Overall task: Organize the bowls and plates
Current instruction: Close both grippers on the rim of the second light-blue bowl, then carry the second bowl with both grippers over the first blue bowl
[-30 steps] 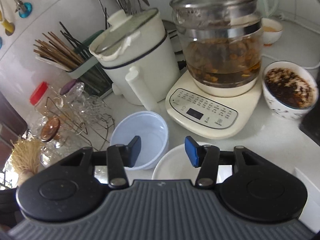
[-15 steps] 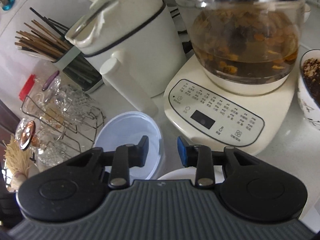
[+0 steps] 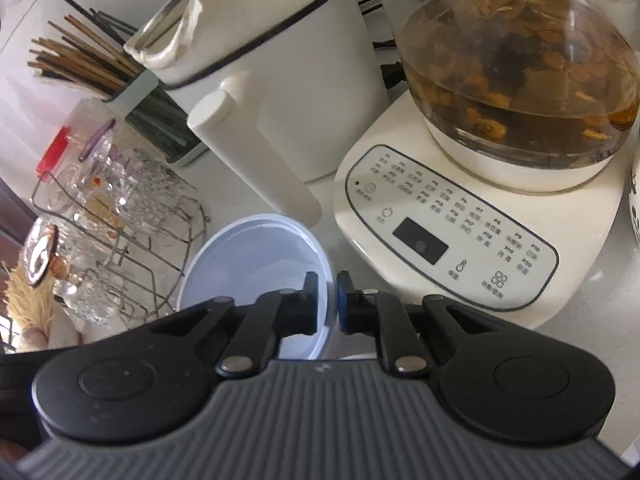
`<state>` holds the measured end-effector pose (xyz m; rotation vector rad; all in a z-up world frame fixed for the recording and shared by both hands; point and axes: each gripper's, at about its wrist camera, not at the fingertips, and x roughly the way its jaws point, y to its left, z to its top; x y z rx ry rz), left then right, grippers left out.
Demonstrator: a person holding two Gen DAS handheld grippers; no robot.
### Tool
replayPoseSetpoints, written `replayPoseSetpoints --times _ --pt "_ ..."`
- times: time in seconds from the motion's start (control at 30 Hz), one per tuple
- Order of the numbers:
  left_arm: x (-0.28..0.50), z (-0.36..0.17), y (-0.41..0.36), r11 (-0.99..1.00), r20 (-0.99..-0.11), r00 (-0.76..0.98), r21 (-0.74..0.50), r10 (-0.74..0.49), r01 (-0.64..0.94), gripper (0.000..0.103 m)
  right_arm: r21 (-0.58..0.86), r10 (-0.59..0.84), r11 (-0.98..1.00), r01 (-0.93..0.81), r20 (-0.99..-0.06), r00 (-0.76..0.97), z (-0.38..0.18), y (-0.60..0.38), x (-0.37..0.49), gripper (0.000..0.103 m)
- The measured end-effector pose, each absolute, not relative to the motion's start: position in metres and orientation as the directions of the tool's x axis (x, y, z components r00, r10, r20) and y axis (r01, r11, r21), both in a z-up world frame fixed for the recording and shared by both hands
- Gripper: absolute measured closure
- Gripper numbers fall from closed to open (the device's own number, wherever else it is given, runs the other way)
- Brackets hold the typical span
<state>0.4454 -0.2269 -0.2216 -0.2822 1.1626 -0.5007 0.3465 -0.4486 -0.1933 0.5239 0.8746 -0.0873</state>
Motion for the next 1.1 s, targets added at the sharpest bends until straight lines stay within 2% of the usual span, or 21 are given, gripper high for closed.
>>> replayPoseSetpoints --times 0.13,0.3,1.1 --pt "0.449 -0.209 -0.221 0.85 -0.794 0.308 -0.465 -0.524 0.247 0.089 0.485 0.187 0.83 0.274 -0.706 0.683 -0.186 -0.457 0.342 0.091" --pt "0.44 -0.189 -0.212 0.839 -0.78 0.315 -0.472 -0.541 0.272 0.09 0.502 0.188 0.823 0.266 -0.683 0.706 -0.167 -0.455 0.335 0.091" --pt "0.375 -0.102 -0.132 0.796 -0.699 0.381 -0.518 -0.605 0.313 0.089 0.478 0.173 0.858 0.188 -0.614 0.77 -0.082 -0.389 0.28 0.091"
